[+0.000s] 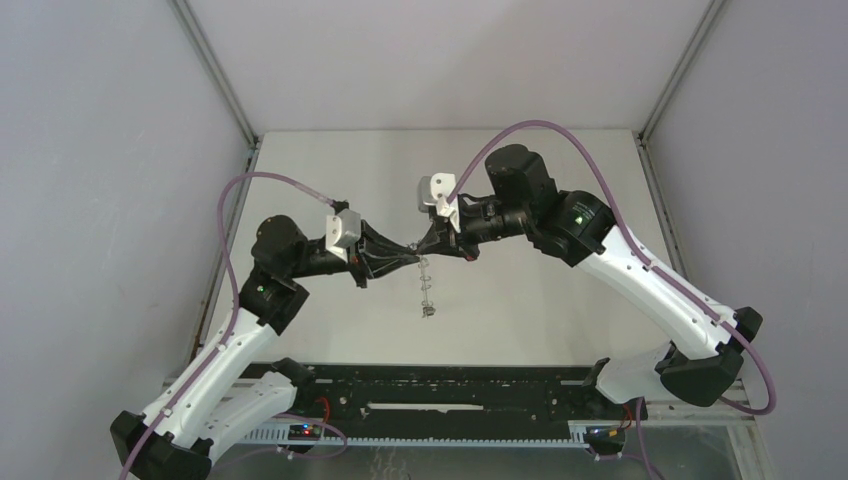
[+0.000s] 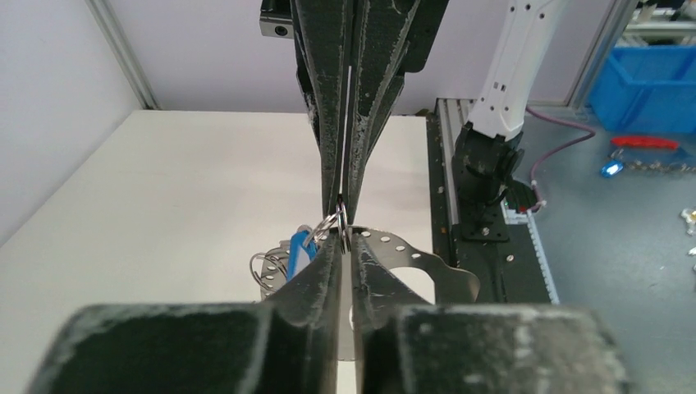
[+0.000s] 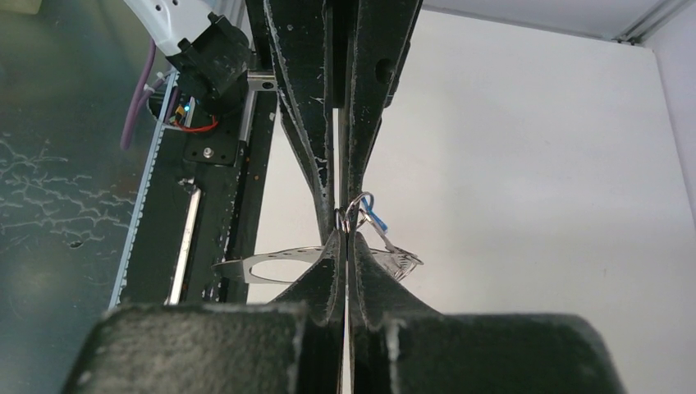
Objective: Put the keys on the keyring
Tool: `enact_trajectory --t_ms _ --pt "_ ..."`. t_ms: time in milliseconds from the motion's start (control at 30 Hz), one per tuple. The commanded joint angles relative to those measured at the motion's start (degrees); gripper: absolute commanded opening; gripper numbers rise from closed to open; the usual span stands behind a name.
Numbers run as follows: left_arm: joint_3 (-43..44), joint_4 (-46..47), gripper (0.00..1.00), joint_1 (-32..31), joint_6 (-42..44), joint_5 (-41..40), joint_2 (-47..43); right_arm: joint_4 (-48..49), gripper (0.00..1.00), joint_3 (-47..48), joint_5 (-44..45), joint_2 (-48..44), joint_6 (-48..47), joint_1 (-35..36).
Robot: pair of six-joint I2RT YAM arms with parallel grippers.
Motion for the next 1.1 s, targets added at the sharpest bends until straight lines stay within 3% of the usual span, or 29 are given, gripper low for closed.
enact_trajectory --t_ms 0,100,200,267,433,633,733,900,1067 --pt "1.6 -2.0 0.19 0.3 1.6 1.6 -0.6 0.2 0.0 2.9 0.9 -0.5 1.2 -0.2" --pt "3.9 -10.5 0.45 0.3 7.9 1.3 -1.4 0.4 0.0 2.5 -0.8 -0.6 2.1 -1.3" --pt "7.4 -24.4 0.49 0.5 19.6 1.2 -2.6 0.3 0.0 1.9 -2.4 -0.9 2.2 -2.0" --pt "8.8 -32.0 0.49 0.8 25.5 0.1 -4.0 0.3 0.0 1.6 -3.5 -0.9 1.9 -2.1" --pt "11.6 -39.8 0.45 1.7 35.4 -3.0 -5.9 -1.7 0.0 2.0 -6.1 0.1 0.9 -2.0" --pt "14.3 -37.1 0.45 1.8 38.1 -5.1 -3.3 -4.8 0.0 3.1 -8.9 1.5 -0.7 -1.0" --pt "15.1 -36.2 0.45 1.8 40.0 -2.4 -1.9 -6.6 0.0 4.0 -9.5 2.5 -1.4 -0.5" --pt "15.5 -36.4 0.35 1.8 42.5 3.2 -0.9 -8.1 0.0 5.6 -10.3 4.0 -1.9 0.0" --pt "15.6 -37.9 0.33 1.6 44.9 4.5 -0.8 -9.1 0.0 6.8 -11.1 5.3 -2.1 0.1"
